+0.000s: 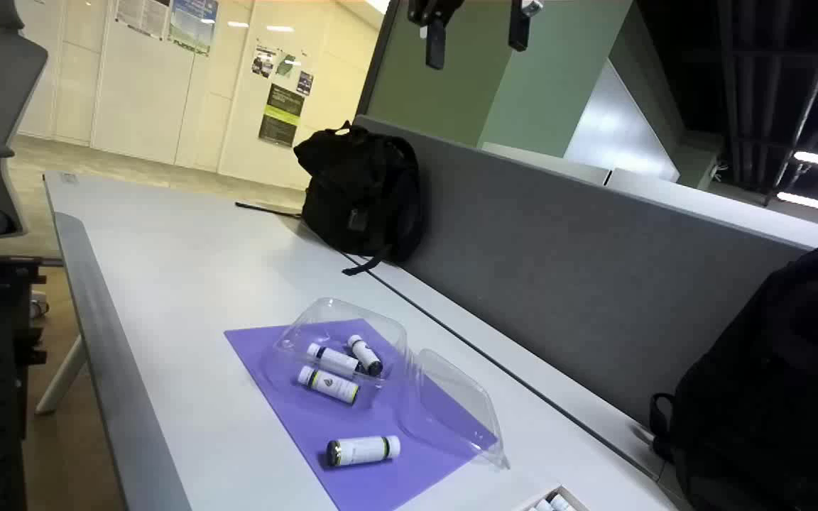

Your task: Take the bottle from the table and place it in the clear b

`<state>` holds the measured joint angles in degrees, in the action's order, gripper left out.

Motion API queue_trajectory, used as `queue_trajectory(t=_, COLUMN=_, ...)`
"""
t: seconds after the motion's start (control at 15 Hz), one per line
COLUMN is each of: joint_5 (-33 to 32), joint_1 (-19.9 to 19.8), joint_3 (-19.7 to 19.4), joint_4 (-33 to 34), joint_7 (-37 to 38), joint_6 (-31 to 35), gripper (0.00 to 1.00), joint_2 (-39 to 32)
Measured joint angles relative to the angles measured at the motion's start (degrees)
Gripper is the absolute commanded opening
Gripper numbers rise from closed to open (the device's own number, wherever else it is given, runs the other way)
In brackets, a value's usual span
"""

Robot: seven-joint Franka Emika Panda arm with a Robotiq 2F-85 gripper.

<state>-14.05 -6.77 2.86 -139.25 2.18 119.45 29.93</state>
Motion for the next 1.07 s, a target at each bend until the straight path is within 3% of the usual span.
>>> queue_trajectory(t=0.67, joint_5=0.0, joint_1=0.2, joint_3=-0.2, joint_4=-0.3, joint_7=0.2, joint_6=0.4, gripper=1.00, joint_2=-0.1)
queue_trajectory(t=1.07, joint_5=-0.8, joint_1=-2.2, joint_3=-1.6, joint_4=-10.9, joint_7=3.7, joint_6=9.5, gripper=1.00, joint_2=-6.0)
